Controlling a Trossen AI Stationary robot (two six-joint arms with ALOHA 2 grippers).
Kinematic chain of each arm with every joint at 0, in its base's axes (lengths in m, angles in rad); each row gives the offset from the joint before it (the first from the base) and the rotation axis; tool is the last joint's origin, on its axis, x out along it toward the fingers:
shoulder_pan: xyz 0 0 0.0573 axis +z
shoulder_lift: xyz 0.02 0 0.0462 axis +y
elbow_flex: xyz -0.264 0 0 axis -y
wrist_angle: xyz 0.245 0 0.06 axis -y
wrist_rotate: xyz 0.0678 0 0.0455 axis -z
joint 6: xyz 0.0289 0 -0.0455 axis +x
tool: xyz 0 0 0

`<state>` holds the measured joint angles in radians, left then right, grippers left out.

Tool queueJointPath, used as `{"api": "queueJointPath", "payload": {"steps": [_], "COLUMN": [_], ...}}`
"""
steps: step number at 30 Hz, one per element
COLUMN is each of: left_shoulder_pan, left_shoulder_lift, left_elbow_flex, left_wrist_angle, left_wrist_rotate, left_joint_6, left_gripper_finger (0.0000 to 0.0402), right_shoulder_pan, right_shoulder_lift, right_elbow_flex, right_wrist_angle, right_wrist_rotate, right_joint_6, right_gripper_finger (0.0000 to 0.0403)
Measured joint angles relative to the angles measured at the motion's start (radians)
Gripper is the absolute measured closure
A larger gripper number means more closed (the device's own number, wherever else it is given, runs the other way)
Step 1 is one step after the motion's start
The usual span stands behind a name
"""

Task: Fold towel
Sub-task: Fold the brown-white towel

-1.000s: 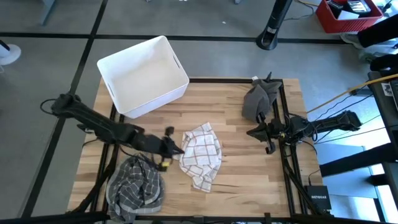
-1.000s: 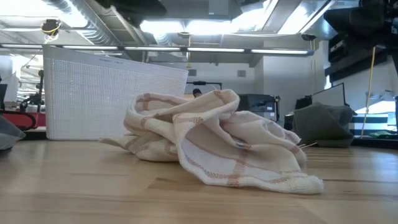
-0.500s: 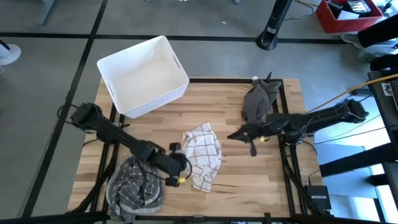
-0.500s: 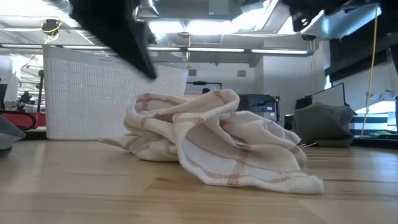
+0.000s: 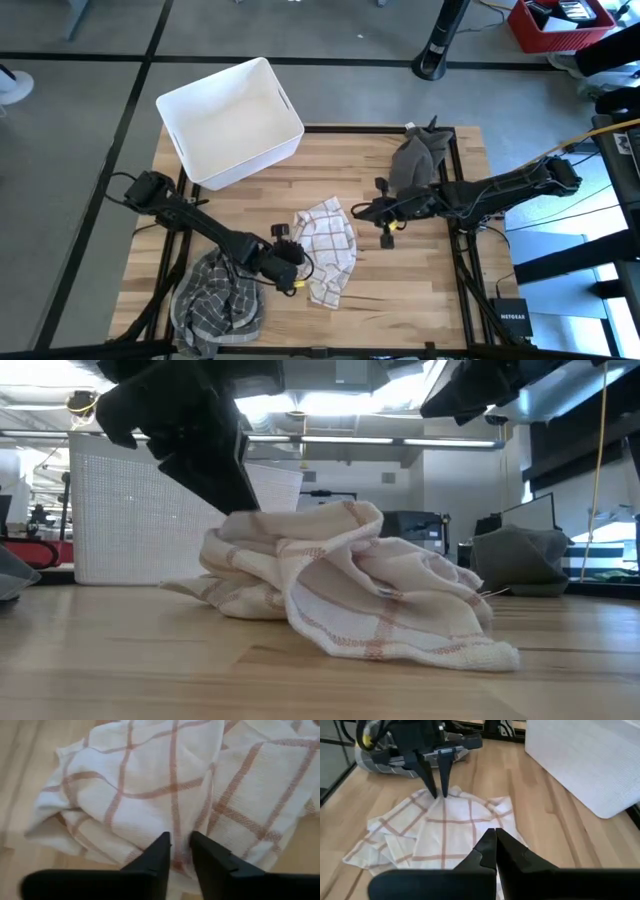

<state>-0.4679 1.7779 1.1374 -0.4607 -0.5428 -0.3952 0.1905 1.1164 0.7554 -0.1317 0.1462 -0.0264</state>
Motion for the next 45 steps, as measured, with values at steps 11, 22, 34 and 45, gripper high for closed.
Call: {"api": "queueJointPath", "payload": {"steps": [11, 22, 34, 45], "left_shoulder_pan": [0.060, 0.142, 0.133, 0.133], "left_shoulder_lift": [-0.053, -0.079, -0.076, -0.076], "left_elbow_flex": [0.233, 0.299, 0.276, 0.276], "left_wrist_angle": [-0.097, -0.088, -0.037, -0.006], "left_wrist_rotate": [-0.251, -0.258, -0.254, -0.254], "left_joint_6": [0.281, 0.237, 0.219, 0.211], "left_gripper_finger": [0.0398, 0.0400, 0.0397, 0.0399], "right_shoulder_pan": [0.112, 0.116, 0.238, 0.300], "right_shoulder_lift": [-0.031, 0.081, 0.474, 0.669], "right_elbow_flex": [0.001, -0.002, -0.078, -0.072], "right_wrist_angle": [0.006, -0.121, 0.263, 0.562], "right_wrist_rotate": [-0.012, 0.081, 0.306, 0.684], "right_joint_6": [-0.012, 0.263, 0.172, 0.175], "right_gripper_finger": [0.0397, 0.0328, 0.0216, 0.0235]}}
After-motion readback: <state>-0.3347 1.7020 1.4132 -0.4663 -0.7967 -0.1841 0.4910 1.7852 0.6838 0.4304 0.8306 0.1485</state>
